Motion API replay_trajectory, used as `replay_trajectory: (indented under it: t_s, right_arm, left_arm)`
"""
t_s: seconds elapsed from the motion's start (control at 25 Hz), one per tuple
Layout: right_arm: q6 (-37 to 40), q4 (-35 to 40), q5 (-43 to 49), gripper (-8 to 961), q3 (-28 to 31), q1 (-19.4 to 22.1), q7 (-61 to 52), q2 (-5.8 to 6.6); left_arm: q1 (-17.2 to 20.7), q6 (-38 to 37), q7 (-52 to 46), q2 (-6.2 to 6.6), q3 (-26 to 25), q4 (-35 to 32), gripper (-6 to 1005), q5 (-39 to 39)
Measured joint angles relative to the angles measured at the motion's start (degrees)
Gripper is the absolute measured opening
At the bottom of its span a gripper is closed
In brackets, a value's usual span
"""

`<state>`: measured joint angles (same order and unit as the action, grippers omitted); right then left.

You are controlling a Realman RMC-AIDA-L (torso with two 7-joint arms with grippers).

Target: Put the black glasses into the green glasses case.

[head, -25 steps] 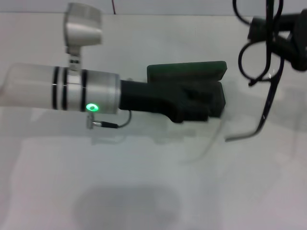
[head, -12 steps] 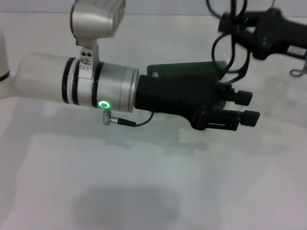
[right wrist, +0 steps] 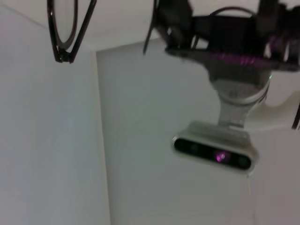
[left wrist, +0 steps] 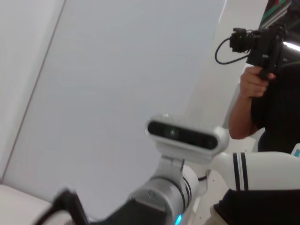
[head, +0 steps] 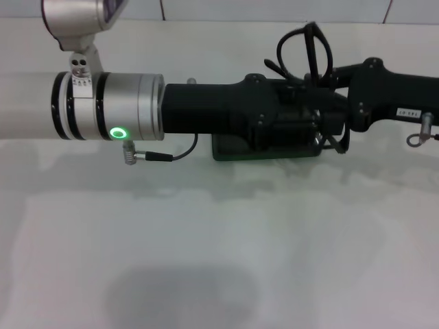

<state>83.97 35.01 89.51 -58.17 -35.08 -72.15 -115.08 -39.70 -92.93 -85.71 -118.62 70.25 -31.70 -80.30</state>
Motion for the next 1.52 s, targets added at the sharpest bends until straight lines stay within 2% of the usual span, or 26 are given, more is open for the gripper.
replay_trajectory:
  t_s: [0.44,1.28,1.4,1.52]
  right_arm:
    - [4.1,-0.4,1.0,113,-0.3,0.1,-0.2,0.31]
    - [6.2,0.0,3.8,112,0.4,0.7,-0.6,0.68]
    - [5.7,0.0,3.5,112,2.6,1.3,-0.3,0.84]
    - [5.0,0.6,3.9,112,3.7,1.9,1.3,0.86]
  left_arm:
    - [0.0,0.3,0.0,-0.05,-0.6,0.0,543,-0.3]
    - [0.1,1.2,0.5,-0.18,-0.6,0.1,543,-0.3]
    - [0.8,0.8,0.5,0.26,-0.9,0.0,543,0.0]
    - [2.7,1.0,0.8,0.7,-4.0,-0.3,543,0.1]
